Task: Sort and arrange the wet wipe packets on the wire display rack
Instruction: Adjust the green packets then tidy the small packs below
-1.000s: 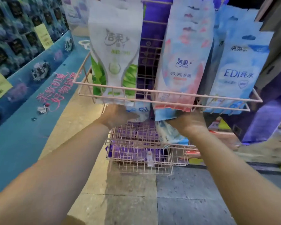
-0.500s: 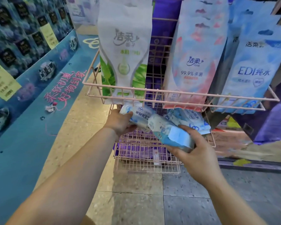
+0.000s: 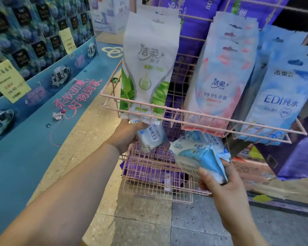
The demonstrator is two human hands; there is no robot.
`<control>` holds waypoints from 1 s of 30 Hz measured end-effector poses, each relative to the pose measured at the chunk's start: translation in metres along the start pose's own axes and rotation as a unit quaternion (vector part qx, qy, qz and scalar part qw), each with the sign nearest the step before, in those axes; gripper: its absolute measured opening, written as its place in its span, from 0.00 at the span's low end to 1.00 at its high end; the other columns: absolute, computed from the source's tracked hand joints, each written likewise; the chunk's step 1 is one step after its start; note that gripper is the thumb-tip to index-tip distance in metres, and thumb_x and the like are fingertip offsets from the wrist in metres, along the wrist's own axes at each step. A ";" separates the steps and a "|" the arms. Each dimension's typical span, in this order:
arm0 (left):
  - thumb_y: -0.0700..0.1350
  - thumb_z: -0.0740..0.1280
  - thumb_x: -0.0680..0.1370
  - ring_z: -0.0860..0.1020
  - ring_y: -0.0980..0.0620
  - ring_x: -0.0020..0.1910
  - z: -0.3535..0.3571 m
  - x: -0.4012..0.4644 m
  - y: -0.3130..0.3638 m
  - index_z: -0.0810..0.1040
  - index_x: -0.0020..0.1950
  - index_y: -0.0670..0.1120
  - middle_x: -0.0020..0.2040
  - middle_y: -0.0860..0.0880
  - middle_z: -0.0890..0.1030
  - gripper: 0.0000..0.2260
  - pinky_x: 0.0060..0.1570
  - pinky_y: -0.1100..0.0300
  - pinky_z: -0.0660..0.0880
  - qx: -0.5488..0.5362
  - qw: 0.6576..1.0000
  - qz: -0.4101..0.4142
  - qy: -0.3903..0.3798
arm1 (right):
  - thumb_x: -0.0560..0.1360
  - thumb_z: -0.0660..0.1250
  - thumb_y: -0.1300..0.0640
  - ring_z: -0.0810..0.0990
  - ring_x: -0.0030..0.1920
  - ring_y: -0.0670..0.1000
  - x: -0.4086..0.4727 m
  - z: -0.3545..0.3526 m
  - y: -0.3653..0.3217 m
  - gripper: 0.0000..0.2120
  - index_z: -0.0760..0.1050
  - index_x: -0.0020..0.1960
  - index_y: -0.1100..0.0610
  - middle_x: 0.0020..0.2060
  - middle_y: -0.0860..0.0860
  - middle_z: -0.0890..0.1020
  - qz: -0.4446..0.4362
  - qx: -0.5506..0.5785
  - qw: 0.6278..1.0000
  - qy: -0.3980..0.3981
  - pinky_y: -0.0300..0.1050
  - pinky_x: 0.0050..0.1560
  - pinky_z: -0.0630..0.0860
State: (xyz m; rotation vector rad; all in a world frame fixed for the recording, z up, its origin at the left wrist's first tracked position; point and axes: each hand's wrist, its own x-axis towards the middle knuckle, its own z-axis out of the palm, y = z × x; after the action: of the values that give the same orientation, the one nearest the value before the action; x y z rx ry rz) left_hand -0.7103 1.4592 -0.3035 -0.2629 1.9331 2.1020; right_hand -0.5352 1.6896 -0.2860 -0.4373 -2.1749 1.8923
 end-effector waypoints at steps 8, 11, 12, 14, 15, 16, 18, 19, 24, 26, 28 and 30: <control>0.50 0.75 0.67 0.83 0.53 0.36 0.000 0.004 0.008 0.79 0.43 0.43 0.36 0.53 0.85 0.12 0.39 0.63 0.77 0.150 0.981 0.030 -0.123 | 0.57 0.69 0.26 0.82 0.49 0.51 0.000 0.008 -0.006 0.29 0.77 0.52 0.41 0.48 0.48 0.83 -0.027 -0.029 0.998 0.053 0.55 0.49 0.79; 0.52 0.76 0.67 0.80 0.65 0.35 0.004 0.001 0.007 0.79 0.43 0.49 0.35 0.61 0.83 0.11 0.34 0.74 0.72 0.202 0.963 0.073 -0.160 | 0.58 0.69 0.28 0.82 0.47 0.51 -0.002 0.011 -0.004 0.28 0.77 0.52 0.43 0.47 0.48 0.83 -0.027 -0.040 0.997 0.058 0.50 0.46 0.78; 0.50 0.76 0.68 0.81 0.65 0.37 0.006 0.000 0.003 0.78 0.47 0.51 0.38 0.62 0.84 0.12 0.37 0.73 0.75 0.205 0.957 0.075 -0.189 | 0.59 0.70 0.30 0.82 0.45 0.51 -0.002 0.012 -0.003 0.26 0.77 0.51 0.43 0.45 0.48 0.84 -0.024 -0.041 0.997 0.056 0.47 0.43 0.78; 0.49 0.79 0.65 0.82 0.57 0.42 0.007 -0.004 -0.004 0.74 0.56 0.53 0.47 0.56 0.85 0.23 0.43 0.60 0.80 0.248 0.940 0.058 -0.228 | 0.61 0.71 0.35 0.83 0.40 0.54 -0.002 0.015 0.001 0.21 0.77 0.50 0.45 0.42 0.52 0.84 -0.009 -0.020 0.999 0.048 0.45 0.37 0.79; 0.49 0.80 0.62 0.82 0.54 0.47 0.008 -0.004 -0.007 0.70 0.60 0.54 0.51 0.54 0.83 0.31 0.46 0.54 0.81 0.286 0.926 0.048 -0.240 | 0.62 0.71 0.37 0.83 0.38 0.54 -0.003 0.015 0.002 0.20 0.77 0.49 0.46 0.42 0.53 0.84 -0.002 -0.008 0.999 0.046 0.43 0.35 0.79; 0.50 0.81 0.60 0.81 0.53 0.51 0.007 -0.005 -0.011 0.66 0.63 0.54 0.55 0.53 0.81 0.37 0.51 0.51 0.79 0.318 0.914 0.045 -0.250 | 0.62 0.70 0.38 0.82 0.37 0.54 -0.004 0.015 0.004 0.19 0.77 0.49 0.46 0.42 0.54 0.84 0.002 0.001 0.999 0.045 0.42 0.34 0.79; 0.50 0.81 0.58 0.79 0.52 0.55 0.007 -0.003 -0.015 0.62 0.66 0.52 0.58 0.52 0.79 0.42 0.56 0.50 0.77 0.361 0.899 0.051 -0.242 | 0.62 0.70 0.38 0.82 0.36 0.55 -0.005 0.014 0.006 0.19 0.78 0.49 0.46 0.42 0.54 0.84 0.003 0.018 0.999 0.047 0.45 0.35 0.81; 0.49 0.81 0.59 0.79 0.52 0.54 0.007 -0.003 -0.014 0.62 0.65 0.51 0.57 0.51 0.78 0.41 0.54 0.51 0.78 0.370 0.899 0.060 -0.227 | 0.62 0.70 0.38 0.81 0.35 0.55 -0.005 0.013 0.008 0.20 0.78 0.50 0.46 0.42 0.55 0.84 0.003 0.025 0.998 0.049 0.47 0.36 0.81; 0.35 0.77 0.64 0.83 0.58 0.43 0.001 0.009 -0.001 0.71 0.57 0.43 0.52 0.48 0.81 0.25 0.37 0.65 0.79 0.254 0.948 0.087 -0.170 | 0.63 0.69 0.38 0.82 0.32 0.54 -0.005 0.010 0.015 0.16 0.78 0.49 0.42 0.41 0.54 0.84 -0.006 0.039 0.997 0.059 0.47 0.34 0.81; 0.37 0.77 0.65 0.78 0.70 0.30 0.000 0.015 0.004 0.73 0.47 0.49 0.38 0.58 0.81 0.18 0.25 0.75 0.70 0.299 0.942 0.115 -0.101 | 0.64 0.69 0.37 0.82 0.31 0.54 -0.004 0.010 0.018 0.17 0.78 0.50 0.41 0.42 0.52 0.85 -0.007 0.040 0.998 0.055 0.47 0.34 0.81; 0.40 0.78 0.66 0.72 0.76 0.25 -0.001 0.023 0.002 0.72 0.37 0.52 0.23 0.62 0.77 0.15 0.19 0.77 0.65 0.323 0.937 0.132 -0.010 | 0.64 0.69 0.37 0.82 0.31 0.54 -0.004 0.010 0.019 0.16 0.78 0.50 0.40 0.42 0.51 0.85 -0.009 0.038 0.998 0.052 0.46 0.33 0.81; 0.41 0.78 0.66 0.76 0.72 0.28 -0.001 0.030 -0.004 0.76 0.37 0.51 0.27 0.62 0.80 0.12 0.22 0.76 0.68 0.323 0.938 0.124 -0.001 | 0.64 0.69 0.36 0.82 0.31 0.53 -0.004 0.010 0.018 0.16 0.77 0.49 0.40 0.41 0.51 0.85 -0.010 0.036 0.998 0.051 0.45 0.32 0.80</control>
State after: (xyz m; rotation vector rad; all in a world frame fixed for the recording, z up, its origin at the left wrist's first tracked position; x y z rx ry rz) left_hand -0.7374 1.4608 -0.3168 0.1271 2.6285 1.4525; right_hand -0.5339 1.6808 -0.3054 -0.4854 -2.0314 1.8881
